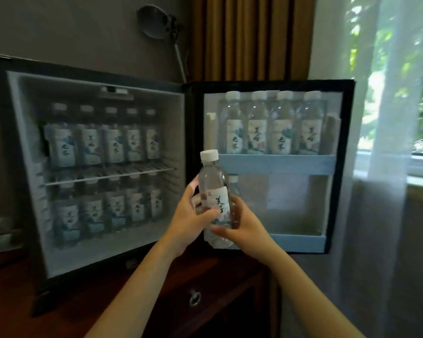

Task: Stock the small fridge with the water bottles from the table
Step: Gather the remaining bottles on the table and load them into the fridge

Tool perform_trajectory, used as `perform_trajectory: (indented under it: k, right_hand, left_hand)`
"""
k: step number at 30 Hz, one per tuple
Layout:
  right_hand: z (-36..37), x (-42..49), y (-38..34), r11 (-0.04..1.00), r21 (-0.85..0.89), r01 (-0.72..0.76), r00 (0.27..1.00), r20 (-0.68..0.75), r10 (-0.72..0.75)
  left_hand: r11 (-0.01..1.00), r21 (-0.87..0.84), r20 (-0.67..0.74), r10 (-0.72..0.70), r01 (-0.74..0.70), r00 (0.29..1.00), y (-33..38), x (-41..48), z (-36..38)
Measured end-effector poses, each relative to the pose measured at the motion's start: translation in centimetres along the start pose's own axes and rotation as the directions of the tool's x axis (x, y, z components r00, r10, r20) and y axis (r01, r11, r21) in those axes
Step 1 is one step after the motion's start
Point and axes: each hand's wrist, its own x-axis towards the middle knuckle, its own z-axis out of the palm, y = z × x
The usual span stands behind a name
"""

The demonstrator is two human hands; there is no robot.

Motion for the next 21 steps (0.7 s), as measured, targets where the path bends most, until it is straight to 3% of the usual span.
perform_trajectory:
  k: [7,11,16,21]
  right_hand:
    - [-6.3,0.0,1.8,0.985,-0.174,0.024,0.975,-0.213,-0.061]
    - [-7.1,0.8,3.6,0.983,-0.178,-0.041,0.961,-0.277,-0.01]
    - [-6.5,1.8,5.3,0.973,-0.2,-0.112,0.969,-0.241,0.062]
    - [-5.9,2.1,6.9,0.925,-0.306,-0.224,0.961,-0.228,0.157]
  left_hand:
    - [0.997,0.055,0.154,0.045,-0.054,0.987,0.3,3.7,6.7]
    - [0.982,0.175,0.082,0.052,-0.066,0.995,0.1,4.7,7.8]
    - [0.911,0.392,-0.052,0.164,-0.131,0.985,-0.1,5.4,6.9]
    - [0.855,0.5,-0.032,0.182,-0.142,0.983,-1.1,6.0,5.6]
